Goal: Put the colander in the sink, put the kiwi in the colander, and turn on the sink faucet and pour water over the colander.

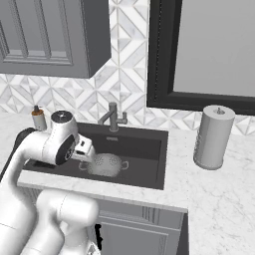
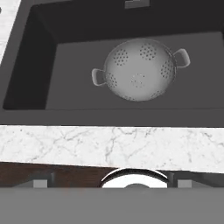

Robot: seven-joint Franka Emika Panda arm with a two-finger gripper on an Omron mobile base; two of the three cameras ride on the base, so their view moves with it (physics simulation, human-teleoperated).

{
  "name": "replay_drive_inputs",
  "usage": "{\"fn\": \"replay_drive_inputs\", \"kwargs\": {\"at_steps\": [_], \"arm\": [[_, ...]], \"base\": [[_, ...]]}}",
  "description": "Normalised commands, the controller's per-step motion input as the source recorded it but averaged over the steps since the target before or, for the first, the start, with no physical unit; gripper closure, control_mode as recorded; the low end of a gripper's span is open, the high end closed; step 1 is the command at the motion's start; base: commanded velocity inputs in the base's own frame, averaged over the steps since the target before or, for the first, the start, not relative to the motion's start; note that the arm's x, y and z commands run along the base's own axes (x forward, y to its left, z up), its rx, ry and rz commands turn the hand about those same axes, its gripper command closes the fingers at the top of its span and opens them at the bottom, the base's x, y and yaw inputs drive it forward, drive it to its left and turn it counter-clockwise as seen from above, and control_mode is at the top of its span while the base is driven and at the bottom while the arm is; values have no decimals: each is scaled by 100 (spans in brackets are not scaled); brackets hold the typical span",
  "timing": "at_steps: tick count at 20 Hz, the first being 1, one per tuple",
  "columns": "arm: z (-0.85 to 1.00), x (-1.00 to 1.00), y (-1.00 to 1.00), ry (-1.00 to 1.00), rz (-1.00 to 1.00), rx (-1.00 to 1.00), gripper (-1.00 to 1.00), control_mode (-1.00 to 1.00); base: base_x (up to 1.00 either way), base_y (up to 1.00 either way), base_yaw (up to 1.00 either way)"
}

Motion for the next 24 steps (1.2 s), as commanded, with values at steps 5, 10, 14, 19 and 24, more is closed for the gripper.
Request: {"fn": "replay_drive_inputs", "kwargs": {"at_steps": [5, 10, 14, 19, 24], "arm": [[34, 5, 100, -5, -7, -3, -100, -100], [30, 11, 100, 0, -7, 0, -100, -100], [18, 11, 98, 0, -13, 0, -100, -100], [16, 14, 92, 0, -9, 1, -100, -100], [13, 8, 83, 1, 0, 10, -100, -100]], "base": [[0, 0, 0], [0, 0, 0], [0, 0, 0], [0, 0, 0], [0, 0, 0]]}}
